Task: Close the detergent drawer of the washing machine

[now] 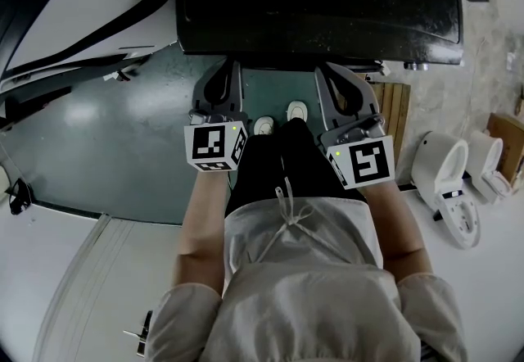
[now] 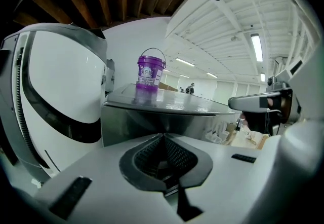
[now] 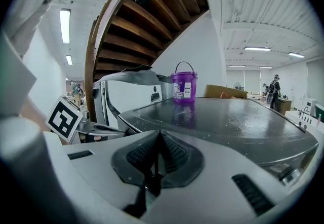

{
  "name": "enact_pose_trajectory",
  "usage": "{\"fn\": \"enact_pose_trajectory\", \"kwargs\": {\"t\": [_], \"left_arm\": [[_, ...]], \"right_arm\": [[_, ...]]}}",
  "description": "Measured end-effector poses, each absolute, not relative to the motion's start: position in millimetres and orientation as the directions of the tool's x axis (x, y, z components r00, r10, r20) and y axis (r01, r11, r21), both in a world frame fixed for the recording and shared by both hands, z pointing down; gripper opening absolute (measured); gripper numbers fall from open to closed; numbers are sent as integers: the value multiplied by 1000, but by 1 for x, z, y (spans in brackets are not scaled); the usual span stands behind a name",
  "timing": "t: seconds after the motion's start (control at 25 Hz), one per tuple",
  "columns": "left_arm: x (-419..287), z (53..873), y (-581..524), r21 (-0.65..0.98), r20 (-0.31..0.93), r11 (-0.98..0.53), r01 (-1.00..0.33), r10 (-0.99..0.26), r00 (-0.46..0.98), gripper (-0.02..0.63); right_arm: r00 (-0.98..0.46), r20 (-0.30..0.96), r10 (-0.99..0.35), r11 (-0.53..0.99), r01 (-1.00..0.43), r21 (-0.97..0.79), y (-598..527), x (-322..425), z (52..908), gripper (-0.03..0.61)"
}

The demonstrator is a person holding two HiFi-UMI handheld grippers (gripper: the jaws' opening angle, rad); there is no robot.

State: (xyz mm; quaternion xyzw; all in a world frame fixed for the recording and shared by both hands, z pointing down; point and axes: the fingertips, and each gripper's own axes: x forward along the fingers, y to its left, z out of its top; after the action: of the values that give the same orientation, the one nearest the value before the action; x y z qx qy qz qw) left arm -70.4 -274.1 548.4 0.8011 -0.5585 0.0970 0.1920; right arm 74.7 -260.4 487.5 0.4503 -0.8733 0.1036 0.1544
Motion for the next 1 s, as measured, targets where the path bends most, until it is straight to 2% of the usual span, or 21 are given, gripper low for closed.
{"fn": "enact_pose_trajectory", "kwargs": {"t": [0.64, 0.88, 1.0], "left_arm": [[-69, 554, -274, 273, 396, -298, -915, -832, 389, 18], [-63, 528, -242, 248, 394, -387, -888, -797, 457, 18], [-60, 500, -226, 197, 373, -458, -867, -783, 498, 19]], "right_arm": [[-542, 335, -771, 568, -823, -23, -247, 70, 474, 6], [-513, 311, -800, 539, -842, -4, -232, 70, 446, 6], [-521, 254, -815, 538, -843, 0, -224, 68, 426, 6]]}}
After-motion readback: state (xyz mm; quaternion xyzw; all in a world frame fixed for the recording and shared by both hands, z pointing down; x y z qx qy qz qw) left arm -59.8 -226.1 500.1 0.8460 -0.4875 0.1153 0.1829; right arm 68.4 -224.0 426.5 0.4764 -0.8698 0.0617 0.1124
